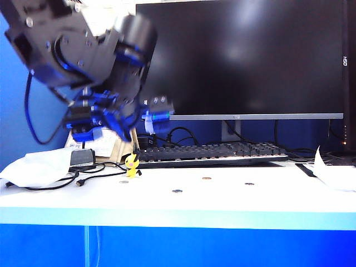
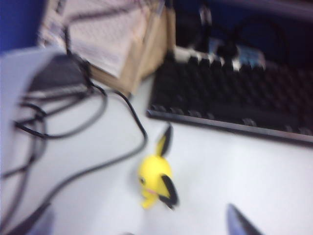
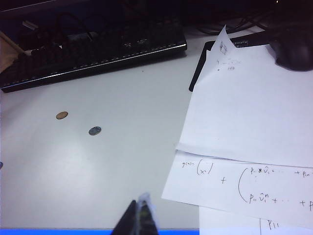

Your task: Pick up the doll and place it on the similarly colored coin.

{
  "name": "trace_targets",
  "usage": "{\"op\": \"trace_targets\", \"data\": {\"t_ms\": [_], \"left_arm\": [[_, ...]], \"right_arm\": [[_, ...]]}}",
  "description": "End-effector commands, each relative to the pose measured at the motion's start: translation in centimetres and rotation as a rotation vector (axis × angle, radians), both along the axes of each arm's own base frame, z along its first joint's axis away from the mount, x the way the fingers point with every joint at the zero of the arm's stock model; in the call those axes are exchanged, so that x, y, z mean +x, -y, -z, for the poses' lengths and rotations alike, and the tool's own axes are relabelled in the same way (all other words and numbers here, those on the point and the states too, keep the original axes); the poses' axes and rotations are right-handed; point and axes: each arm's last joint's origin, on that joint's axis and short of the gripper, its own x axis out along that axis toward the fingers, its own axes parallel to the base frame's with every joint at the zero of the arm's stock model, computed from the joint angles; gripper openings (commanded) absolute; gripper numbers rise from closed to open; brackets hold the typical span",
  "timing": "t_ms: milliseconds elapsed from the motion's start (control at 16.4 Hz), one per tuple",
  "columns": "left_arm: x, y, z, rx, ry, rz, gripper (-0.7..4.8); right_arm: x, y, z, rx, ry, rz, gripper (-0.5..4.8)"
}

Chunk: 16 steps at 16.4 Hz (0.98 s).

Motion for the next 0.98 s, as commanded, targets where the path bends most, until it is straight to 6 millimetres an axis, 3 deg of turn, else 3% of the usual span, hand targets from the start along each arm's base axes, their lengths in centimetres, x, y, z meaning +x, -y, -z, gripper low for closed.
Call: {"op": "trace_targets", "data": {"t_ms": [61,244,427,732,976], "left_arm": [[0.7,0.5,0.1,-0.029,0.015,0.037,4.79],[2.2,2.7,-0.8,0.067,0.026,0.111,4.79],[2.9,2.8,-2.0,0.054,0.060,0.047,4.79],[3.3,2.7,0.5,0.113,-0.014,0.042,4.79],[3.6,2.2,1.1,0.066,-0.017,-0.026,4.79]], "right_arm": [[0.0,0.0,0.1,-0.002,-0.003,0.000,-0.05],[0.0,0.0,0.1,-0.002,-0.003,0.001,-0.05],[0.0,0.0,0.1,-0.002,-0.003,0.001,-0.05],[0.0,0.0,0.1,-0.002,-0.003,0.001,-0.05],[0.0,0.0,0.1,-0.002,-0.003,0.001,-0.05]]}}
